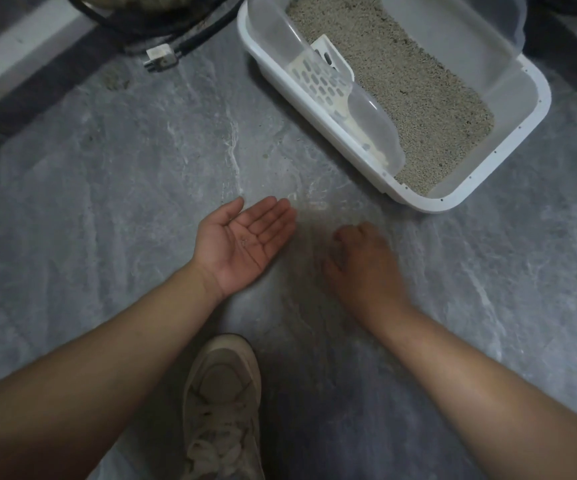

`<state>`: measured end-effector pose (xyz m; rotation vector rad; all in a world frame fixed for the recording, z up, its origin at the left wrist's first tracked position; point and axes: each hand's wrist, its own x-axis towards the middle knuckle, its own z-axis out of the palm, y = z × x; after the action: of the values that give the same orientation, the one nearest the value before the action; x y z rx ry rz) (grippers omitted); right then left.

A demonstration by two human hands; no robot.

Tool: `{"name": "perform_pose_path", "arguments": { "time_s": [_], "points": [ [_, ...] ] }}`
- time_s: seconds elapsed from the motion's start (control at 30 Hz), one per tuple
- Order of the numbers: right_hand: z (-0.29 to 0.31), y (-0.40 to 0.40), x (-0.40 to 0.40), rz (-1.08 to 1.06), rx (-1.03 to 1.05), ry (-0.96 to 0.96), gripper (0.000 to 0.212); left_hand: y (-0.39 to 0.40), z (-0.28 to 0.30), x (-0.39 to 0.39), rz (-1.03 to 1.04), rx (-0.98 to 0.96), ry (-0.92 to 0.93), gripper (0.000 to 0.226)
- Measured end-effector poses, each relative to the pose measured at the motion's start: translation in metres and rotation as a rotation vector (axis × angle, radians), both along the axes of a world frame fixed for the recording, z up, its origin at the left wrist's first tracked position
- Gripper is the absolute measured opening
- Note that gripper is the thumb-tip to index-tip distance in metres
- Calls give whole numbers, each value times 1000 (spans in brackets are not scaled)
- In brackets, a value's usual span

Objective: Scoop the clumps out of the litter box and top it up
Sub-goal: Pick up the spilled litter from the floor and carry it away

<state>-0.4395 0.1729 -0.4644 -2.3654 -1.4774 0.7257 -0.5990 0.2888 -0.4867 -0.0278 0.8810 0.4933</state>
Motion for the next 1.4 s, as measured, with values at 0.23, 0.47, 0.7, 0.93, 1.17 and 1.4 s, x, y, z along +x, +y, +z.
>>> {"name": "perform_pose_path", "arguments": {
  "time_s": [0.23,0.47,0.7,0.93,1.17,1.4],
  "points": [
    [-32,-26,8,78,-258,-118,19,4,-5,-8,60,-6,59,44],
    [-42,-20,5,59,-238,-64,18,3,-6,-11,65,-7,67,46],
    [-22,-4,-5,-15,-134,27,5,4,-4,-11,65,-8,58,47],
    [19,41,-67,-64,171,419,12,-5,1,-1,-65,-13,-13,50],
    [-3,32,-34,-18,197,135,11,4,0,-8,34,-8,20,49],
    [-29,32,-23,205,-137,-119,17,5,-5,-9,69,-19,59,49]
  ]
}}
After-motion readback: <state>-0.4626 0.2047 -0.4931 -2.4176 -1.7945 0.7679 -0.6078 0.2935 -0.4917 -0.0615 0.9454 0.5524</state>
